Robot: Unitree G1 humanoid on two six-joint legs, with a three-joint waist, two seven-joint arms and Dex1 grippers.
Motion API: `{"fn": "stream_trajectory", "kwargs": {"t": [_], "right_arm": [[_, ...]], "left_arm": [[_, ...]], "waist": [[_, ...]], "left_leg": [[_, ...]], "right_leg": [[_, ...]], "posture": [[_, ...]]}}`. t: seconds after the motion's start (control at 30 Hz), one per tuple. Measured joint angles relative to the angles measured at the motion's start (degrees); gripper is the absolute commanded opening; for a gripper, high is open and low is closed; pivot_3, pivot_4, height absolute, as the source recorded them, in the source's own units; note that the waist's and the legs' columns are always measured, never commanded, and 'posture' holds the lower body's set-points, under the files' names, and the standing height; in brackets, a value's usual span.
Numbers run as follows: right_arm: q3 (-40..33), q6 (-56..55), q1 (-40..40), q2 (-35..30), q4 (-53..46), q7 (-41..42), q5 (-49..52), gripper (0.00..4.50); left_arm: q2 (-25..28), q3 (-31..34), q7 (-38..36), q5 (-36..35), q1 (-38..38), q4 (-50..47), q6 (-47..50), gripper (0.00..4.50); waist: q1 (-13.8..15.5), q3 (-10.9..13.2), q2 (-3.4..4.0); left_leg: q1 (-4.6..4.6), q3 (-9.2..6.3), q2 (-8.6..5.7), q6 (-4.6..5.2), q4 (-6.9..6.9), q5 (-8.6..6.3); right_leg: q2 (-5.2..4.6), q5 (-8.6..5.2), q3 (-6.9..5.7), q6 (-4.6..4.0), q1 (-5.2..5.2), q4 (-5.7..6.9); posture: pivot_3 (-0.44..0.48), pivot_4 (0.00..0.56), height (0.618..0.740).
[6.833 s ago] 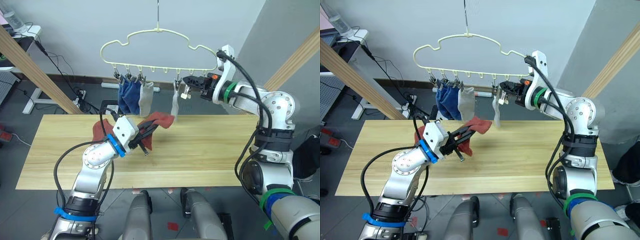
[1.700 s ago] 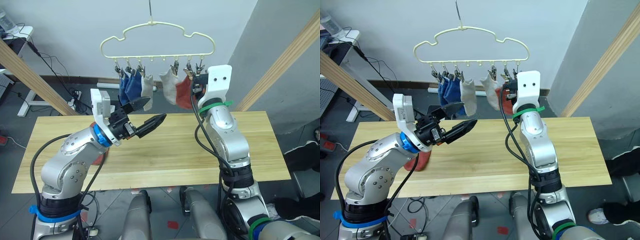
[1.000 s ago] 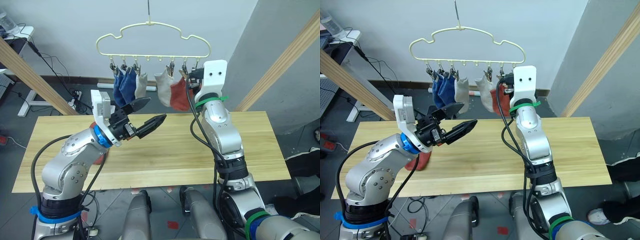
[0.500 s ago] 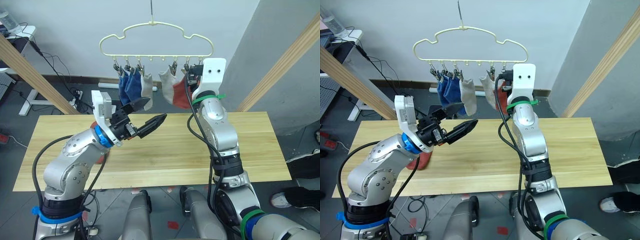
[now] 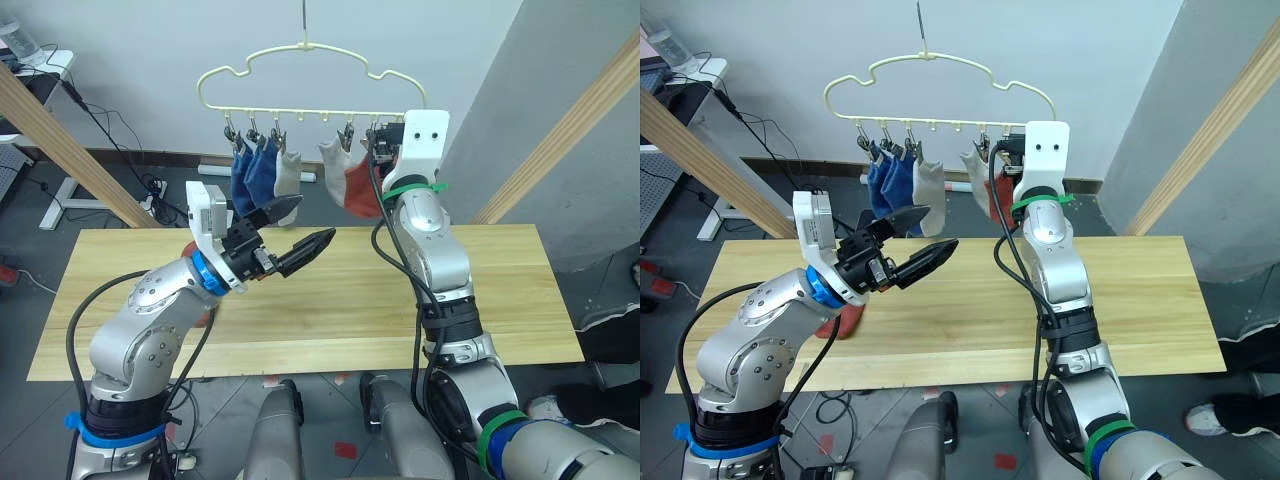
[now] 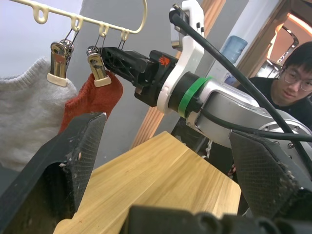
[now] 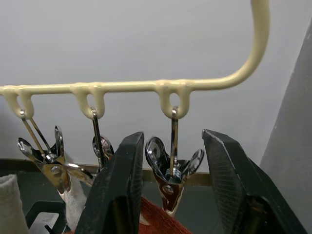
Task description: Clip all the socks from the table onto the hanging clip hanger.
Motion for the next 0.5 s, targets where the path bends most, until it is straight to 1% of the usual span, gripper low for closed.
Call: {"fn": "stream_trajectory", "kwargs": {"t": [0.03,0.07,0.1,0.13,0.2,0.27,0.3,0.4,0.5], "right_arm": [[0.05,-0.12,-0.06,0.08,0.0,0.06,0.03,1.67],[0.07,-0.18,-0.06,0.14,0.0,0.1,0.05,1.57],[0.09,-0.2,-0.06,0.2,0.0,0.16,0.06,1.38],[0.12,-0.24,-0.06,0.2,0.0,0.32,0.06,1.13],[0.14,-0.25,-0.06,0.16,0.0,0.72,0.06,0.46],[0.13,-0.25,-0.05,-0.15,-0.01,1.07,0.06,0.1],[0.13,-0.25,-0.04,-0.39,-0.04,1.22,0.06,0.03],[0.16,-0.23,0.2,-1.07,-0.24,1.95,0.06,0.03],[0.29,1.58,1.58,-6.58,-2.63,8.31,2.2,0.03]], "left_arm": [[-0.01,-0.01,0.09,0.0,0.0,0.0,-0.01,4.5],[-0.01,-0.01,0.11,0.0,0.0,0.0,-0.01,4.5],[-0.02,-0.02,0.13,0.01,0.0,0.0,-0.02,4.5],[-0.03,-0.04,0.16,0.01,0.0,0.0,-0.03,4.5],[-0.07,-0.08,0.22,0.01,0.01,0.0,-0.04,4.5],[-0.11,-0.12,0.25,0.01,0.01,-0.01,-0.04,4.5],[-0.14,-0.18,0.25,0.01,0.03,-0.03,-0.04,4.5],[-0.25,-0.36,0.27,0.01,0.21,-0.25,-0.04,4.5],[-0.4,-0.5,0.19,0.04,0.8,-0.91,-0.17,4.5]], "waist": [[0.02,0.0,0.0],[0.03,0.0,0.0],[0.04,0.0,0.0],[0.04,0.0,0.0],[0.05,0.0,0.0],[0.05,0.0,0.0],[0.05,0.0,0.0],[0.06,0.0,0.0],[0.22,0.0,0.0]], "left_leg": [[0.0,0.0,0.0,0.0,0.0,0.0],[0.0,0.0,0.0,0.0,0.0,0.0],[0.0,0.0,0.0,0.0,0.0,0.0],[0.0,0.0,0.0,0.0,0.0,0.0],[0.0,0.0,0.0,0.0,0.0,0.0],[0.0,0.0,0.0,0.0,0.0,0.0],[0.0,0.0,0.0,0.0,0.0,0.0],[0.0,0.0,0.0,0.0,0.0,0.0],[-0.01,0.01,-0.02,0.0,0.01,0.0]], "right_leg": [[0.0,0.0,0.0,0.0,0.0,0.0],[0.0,0.0,0.0,0.0,0.0,0.0],[0.0,0.0,0.0,0.0,0.0,0.0],[0.0,0.0,0.0,0.0,0.0,0.0],[0.0,0.0,0.0,0.0,0.0,0.0],[0.0,0.0,0.0,0.0,0.0,0.0],[0.0,0.0,0.0,0.0,0.0,0.0],[0.0,0.0,0.0,0.0,0.0,0.0],[-0.01,0.0,0.0,0.0,0.02,-0.02]], "posture": [[0.005,0.323,0.74],[0.005,0.323,0.74],[0.005,0.323,0.74],[0.004,0.324,0.74],[0.004,0.324,0.74],[0.004,0.324,0.74],[0.003,0.325,0.74],[-0.01,0.327,0.74],[-0.021,0.329,0.74]]}}
